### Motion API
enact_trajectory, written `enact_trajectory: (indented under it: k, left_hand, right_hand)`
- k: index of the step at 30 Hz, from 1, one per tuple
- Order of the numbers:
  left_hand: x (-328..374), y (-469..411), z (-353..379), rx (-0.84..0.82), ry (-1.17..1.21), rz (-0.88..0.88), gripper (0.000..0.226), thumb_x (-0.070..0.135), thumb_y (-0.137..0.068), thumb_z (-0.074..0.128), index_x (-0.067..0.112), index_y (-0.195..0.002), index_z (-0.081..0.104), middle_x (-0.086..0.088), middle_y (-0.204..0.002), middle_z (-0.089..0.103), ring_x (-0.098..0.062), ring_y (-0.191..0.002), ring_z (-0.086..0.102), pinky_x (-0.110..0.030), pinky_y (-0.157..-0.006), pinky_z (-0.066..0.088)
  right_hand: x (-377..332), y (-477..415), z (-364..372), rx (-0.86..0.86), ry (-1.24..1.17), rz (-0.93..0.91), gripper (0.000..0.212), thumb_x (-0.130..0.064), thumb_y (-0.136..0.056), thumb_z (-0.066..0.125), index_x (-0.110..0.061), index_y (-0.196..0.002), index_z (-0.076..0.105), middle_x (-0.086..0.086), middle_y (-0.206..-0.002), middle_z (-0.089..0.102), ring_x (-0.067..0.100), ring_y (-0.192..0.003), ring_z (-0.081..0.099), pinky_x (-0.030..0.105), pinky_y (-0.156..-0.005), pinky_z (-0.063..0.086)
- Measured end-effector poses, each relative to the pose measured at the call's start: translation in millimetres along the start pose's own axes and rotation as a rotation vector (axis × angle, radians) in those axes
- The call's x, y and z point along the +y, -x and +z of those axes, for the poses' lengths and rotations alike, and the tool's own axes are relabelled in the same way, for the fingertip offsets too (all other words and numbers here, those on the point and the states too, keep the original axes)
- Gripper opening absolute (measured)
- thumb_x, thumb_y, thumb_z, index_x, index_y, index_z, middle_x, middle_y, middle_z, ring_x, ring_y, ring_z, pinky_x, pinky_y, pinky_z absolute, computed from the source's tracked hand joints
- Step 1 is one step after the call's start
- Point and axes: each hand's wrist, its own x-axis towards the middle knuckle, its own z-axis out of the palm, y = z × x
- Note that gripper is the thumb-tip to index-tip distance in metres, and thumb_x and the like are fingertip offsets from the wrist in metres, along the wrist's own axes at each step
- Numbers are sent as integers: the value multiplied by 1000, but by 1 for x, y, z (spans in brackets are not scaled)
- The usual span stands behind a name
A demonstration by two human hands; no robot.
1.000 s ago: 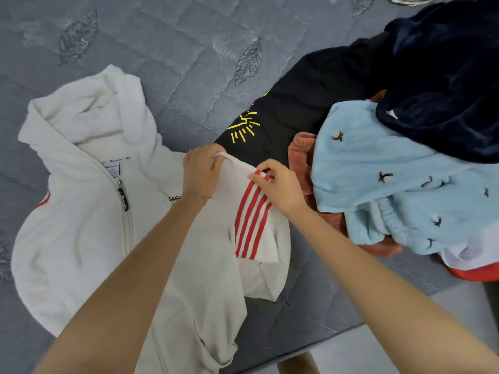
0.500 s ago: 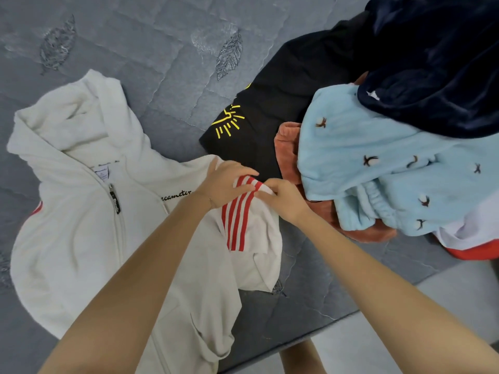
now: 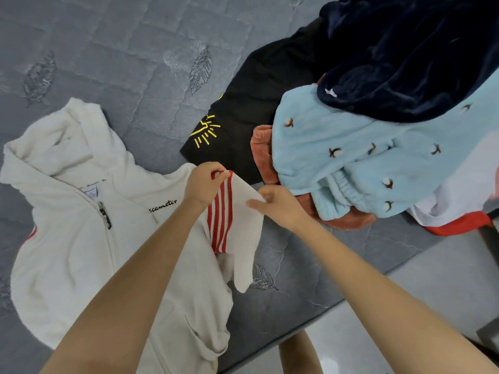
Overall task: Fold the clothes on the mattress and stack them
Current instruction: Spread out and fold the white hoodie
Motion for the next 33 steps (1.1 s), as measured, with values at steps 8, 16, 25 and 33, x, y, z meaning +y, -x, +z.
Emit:
enact_trajectory:
  k: [8, 16, 25, 33]
  left_hand:
    - [17, 0, -5, 93, -52, -48, 21, 30, -97, 56, 12, -99, 66, 0, -91, 62, -12, -84, 57, -23, -78, 41]
    - [73, 12, -12, -158, 68, 109, 25, 21, -100, 49, 17, -119, 65, 8, -115, 61, -3, -105, 52, -17, -91, 38]
    - [107, 12, -20, -444, 116, 168, 13, 21, -94, 60, 11, -95, 68, -3, -91, 65, -12, -88, 61, -19, -76, 49]
    - [96, 4, -9, -240, 108, 147, 10, 20, -94, 60, 14, -92, 67, 2, -88, 63, -8, -85, 58, -16, -77, 46]
  right_hand:
    - [-1, 17, -39, -143, -173, 65, 54, -22, -86, 75, -28, -39, 50, -17, -46, 45, -1, -46, 44, 12, -53, 34]
    - [-14, 31, -67, 57, -193, -24, 35, -27, -88, 70, -11, -62, 53, -2, -64, 48, 11, -63, 45, 29, -64, 36]
    - [-13, 31, -77, 36, -106, -6, 38, -25, -90, 68, -25, -58, 49, -12, -59, 47, 3, -60, 44, 21, -62, 34]
    - [-15, 39, -89, -39, -180, -46, 42, -21, -84, 75, -7, -60, 44, 4, -67, 38, 11, -60, 37, 18, -55, 28]
